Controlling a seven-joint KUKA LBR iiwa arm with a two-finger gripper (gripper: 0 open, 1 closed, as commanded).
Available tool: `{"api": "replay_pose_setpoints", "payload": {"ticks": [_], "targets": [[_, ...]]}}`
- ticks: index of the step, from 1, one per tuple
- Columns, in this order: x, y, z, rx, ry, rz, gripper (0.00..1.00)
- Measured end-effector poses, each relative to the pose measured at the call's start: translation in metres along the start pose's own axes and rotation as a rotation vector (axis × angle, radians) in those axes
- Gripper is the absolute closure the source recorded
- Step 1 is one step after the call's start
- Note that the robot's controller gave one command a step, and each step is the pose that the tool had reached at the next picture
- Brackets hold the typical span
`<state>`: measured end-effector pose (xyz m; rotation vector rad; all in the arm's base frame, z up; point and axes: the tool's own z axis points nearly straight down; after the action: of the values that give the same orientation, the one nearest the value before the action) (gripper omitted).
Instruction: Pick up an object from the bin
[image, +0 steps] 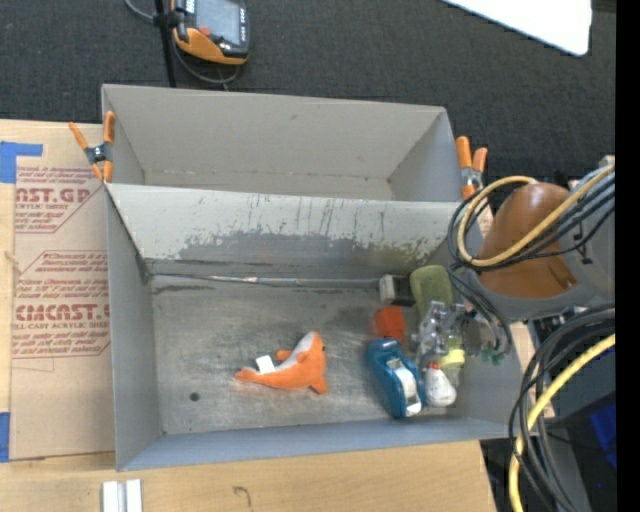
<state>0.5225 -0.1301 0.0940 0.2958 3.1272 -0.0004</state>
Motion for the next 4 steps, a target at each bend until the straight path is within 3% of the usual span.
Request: {"api": "replay_pose_setpoints", "payload": {"ticks": [1,2,3,4], "targets": [[-0.022,0.036,-0.02,-0.002,-0.047,-0.015,0.0],[-0.021,0.038,-0.02,-0.003,-0.044,-0.016,0.0],[-0.036,0.036,0.0,-0.004,-0.04,0.081,0.0],[-0.013,0.024,0.017,-0.004,-0.026,0.103,1.0]]}}
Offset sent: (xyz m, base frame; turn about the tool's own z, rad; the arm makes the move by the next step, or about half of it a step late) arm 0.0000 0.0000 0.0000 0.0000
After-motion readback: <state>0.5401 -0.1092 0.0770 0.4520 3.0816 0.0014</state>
